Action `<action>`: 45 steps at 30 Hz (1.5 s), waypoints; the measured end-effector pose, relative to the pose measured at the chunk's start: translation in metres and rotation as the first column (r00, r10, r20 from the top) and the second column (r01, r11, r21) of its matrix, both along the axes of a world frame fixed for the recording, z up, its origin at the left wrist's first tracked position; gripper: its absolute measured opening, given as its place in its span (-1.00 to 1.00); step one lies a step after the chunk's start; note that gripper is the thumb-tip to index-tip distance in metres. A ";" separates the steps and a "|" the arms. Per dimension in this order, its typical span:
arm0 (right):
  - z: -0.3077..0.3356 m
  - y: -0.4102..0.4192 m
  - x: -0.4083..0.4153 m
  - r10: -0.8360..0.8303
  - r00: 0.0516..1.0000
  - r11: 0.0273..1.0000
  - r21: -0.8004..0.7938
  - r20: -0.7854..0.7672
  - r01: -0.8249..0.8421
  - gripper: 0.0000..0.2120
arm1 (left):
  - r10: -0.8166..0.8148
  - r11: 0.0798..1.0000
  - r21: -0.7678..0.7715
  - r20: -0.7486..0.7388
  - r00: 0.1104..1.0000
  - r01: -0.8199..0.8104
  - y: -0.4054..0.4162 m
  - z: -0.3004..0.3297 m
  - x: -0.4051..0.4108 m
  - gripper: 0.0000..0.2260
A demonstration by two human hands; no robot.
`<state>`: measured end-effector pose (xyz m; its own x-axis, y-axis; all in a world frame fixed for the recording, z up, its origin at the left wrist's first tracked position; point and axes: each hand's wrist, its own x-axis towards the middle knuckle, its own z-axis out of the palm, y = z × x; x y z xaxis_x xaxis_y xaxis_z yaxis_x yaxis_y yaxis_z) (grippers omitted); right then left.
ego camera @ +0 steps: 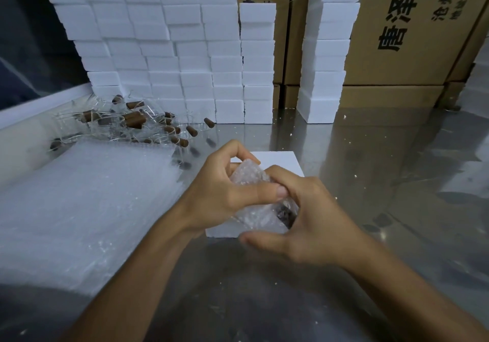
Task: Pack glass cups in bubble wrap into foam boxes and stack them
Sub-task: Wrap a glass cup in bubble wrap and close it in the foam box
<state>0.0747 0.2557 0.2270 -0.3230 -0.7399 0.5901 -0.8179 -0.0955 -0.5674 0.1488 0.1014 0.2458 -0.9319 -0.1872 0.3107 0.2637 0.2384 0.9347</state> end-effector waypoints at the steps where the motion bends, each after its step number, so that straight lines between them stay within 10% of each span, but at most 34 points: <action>1: -0.001 -0.001 0.000 -0.010 0.999 1.000 -0.009 0.040 0.011 -0.60 | -0.009 1.000 0.026 0.014 1.000 0.008 0.001 0.000 0.000 -0.46; 11: 0.012 0.002 0.000 0.211 0.762 0.977 -0.146 0.613 -0.153 -0.59 | -0.030 0.937 0.347 0.000 1.000 0.028 0.007 -0.008 -0.007 -0.55; 18: 0.015 0.004 -0.007 0.414 0.365 0.909 -0.360 0.834 -0.210 -0.65 | -0.202 0.871 0.462 0.028 0.979 0.166 0.002 -0.011 -0.008 -0.39; 35: 0.017 0.016 -0.022 0.317 0.320 0.932 -0.231 0.893 -0.280 -0.61 | -0.238 0.889 0.425 0.116 0.964 0.169 0.002 -0.016 -0.012 -0.52; 45: 0.008 0.016 -0.034 0.231 0.488 0.971 -0.169 0.842 -0.168 -0.44 | -0.252 0.898 0.374 0.009 0.968 0.230 -0.004 -0.020 -0.010 -0.38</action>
